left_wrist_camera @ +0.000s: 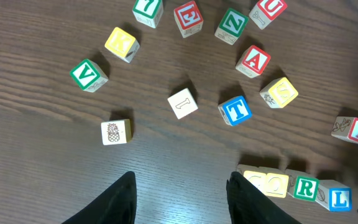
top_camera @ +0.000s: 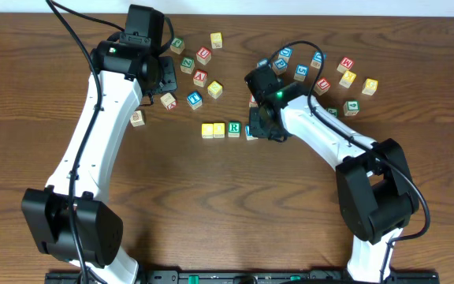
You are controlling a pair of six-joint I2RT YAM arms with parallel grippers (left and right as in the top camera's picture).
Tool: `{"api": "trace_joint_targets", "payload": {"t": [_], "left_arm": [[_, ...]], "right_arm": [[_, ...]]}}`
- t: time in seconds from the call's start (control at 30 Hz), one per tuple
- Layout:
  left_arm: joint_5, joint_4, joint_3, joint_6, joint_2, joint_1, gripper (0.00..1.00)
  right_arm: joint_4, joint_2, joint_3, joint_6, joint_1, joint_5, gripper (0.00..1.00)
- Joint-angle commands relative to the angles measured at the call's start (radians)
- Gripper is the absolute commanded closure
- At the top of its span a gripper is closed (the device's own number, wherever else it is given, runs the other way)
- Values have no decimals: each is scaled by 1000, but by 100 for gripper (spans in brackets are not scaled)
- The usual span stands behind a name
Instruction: Spell out CORL
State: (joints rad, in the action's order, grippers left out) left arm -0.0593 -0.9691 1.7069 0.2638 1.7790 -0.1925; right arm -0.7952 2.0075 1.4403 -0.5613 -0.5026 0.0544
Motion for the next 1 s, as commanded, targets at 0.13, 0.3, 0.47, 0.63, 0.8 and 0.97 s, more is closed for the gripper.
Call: {"api": "trace_joint_targets", "payload": {"t": [0.13,0.3,0.47,0.63,0.8,0.97], "left_arm": [[-17,-2,25,-9,-26,0,53],[-17,-3,25,-9,-26,0,53],[-17,-3,25,-9,-26,0,54],[-17,-3,25,-9,-26,0,54],[-17,-3,25,-9,-26,0,53],[-17,-3,25,-9,-26,0,54]], "right_arm": [[6,9,-37,-26,-16,-43,85],[6,9,-37,-26,-32,-55,85],[14,9,-37,-26,-39,-54,83],[43,9,-37,-26,-41,-54,82],[69,9,-37,-26,-43,-54,82],[70,10,-37,-26,-51,-54,83]]}}
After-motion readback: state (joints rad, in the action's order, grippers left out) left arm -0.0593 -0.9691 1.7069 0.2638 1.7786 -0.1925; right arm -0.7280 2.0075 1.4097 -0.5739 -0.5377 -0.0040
